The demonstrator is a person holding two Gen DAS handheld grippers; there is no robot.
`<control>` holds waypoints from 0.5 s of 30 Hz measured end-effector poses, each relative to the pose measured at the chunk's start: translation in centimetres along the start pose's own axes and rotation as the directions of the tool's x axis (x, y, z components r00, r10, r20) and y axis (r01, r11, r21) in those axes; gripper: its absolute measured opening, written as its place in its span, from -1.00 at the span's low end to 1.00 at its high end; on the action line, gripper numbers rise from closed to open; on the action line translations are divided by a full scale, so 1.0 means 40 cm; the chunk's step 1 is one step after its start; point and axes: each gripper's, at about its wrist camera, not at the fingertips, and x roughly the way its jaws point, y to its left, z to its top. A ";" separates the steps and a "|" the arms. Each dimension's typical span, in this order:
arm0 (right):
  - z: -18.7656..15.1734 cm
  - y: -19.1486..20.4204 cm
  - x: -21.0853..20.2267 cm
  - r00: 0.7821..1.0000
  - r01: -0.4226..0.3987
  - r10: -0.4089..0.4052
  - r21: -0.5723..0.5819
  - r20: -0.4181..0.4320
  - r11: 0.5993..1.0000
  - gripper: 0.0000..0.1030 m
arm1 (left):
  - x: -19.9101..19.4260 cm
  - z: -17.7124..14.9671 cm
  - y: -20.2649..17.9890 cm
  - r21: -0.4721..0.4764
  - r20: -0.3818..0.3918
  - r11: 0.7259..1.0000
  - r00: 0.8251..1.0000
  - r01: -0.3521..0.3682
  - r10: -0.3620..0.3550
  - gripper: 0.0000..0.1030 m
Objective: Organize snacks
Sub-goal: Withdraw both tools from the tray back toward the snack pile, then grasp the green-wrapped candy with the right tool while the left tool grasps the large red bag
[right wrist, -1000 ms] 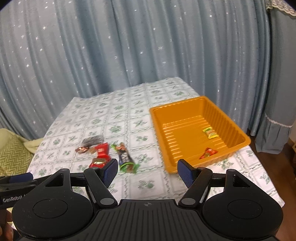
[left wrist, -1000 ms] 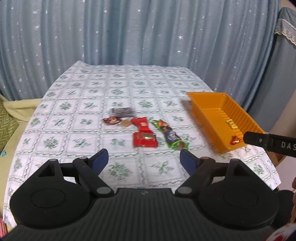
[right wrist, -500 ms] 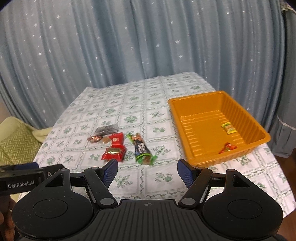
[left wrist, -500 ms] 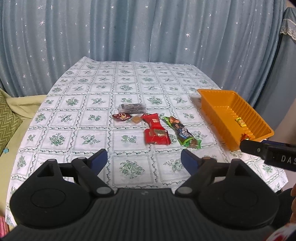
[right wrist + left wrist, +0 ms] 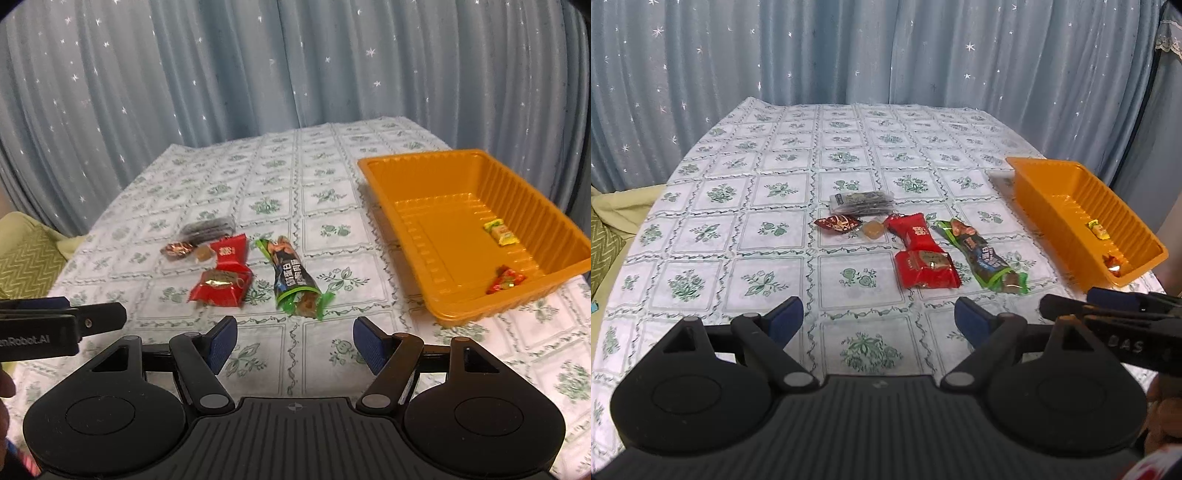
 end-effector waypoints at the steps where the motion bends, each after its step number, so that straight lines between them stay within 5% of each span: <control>1: -0.001 0.000 0.018 1.000 0.004 -0.004 -0.007 -0.001 1.000 0.20 | 0.012 0.002 0.003 0.001 0.000 1.000 1.000 0.003 -0.003 0.70; 15: -0.009 -0.010 0.217 0.994 0.098 -0.105 -0.175 -0.033 0.980 0.12 | 0.139 -0.003 0.028 -0.019 -0.024 0.999 0.999 0.029 -0.029 0.70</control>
